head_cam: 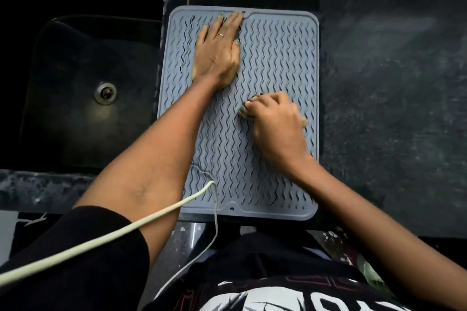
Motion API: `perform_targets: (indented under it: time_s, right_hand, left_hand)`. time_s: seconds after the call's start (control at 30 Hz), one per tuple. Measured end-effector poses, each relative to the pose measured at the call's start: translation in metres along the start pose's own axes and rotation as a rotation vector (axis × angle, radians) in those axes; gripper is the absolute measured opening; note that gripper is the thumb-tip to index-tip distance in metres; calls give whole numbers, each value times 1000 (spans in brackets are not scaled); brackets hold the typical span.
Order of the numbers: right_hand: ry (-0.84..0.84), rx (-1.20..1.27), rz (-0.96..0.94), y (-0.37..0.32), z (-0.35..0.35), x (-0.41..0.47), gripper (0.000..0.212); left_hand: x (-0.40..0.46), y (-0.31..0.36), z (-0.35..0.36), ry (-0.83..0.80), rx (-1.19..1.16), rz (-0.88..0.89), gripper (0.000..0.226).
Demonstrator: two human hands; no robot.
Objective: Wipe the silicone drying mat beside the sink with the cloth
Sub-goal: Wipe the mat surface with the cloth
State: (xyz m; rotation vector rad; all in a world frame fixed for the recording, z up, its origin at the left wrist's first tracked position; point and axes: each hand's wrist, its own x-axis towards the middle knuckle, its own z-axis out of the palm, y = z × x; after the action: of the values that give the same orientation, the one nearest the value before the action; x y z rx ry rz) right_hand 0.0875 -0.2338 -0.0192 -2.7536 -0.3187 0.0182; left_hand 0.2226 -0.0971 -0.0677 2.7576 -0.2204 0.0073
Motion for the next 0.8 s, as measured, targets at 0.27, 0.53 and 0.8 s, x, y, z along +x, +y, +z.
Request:
perform_targets:
  time_s: [0.27,0.53,0.8]
  right_hand:
    - [180,70,208,23,-5,145,46]
    - [237,-14,78,12,18,58,31]
    - [52,244,106,-8,-9,-18,19]
  left_hand:
    - [2,-1,2,-10,30,-14,57]
    - [3,-2,4,-24,57,-2,58]
    - [0,3,3,-32,74,-5,56]
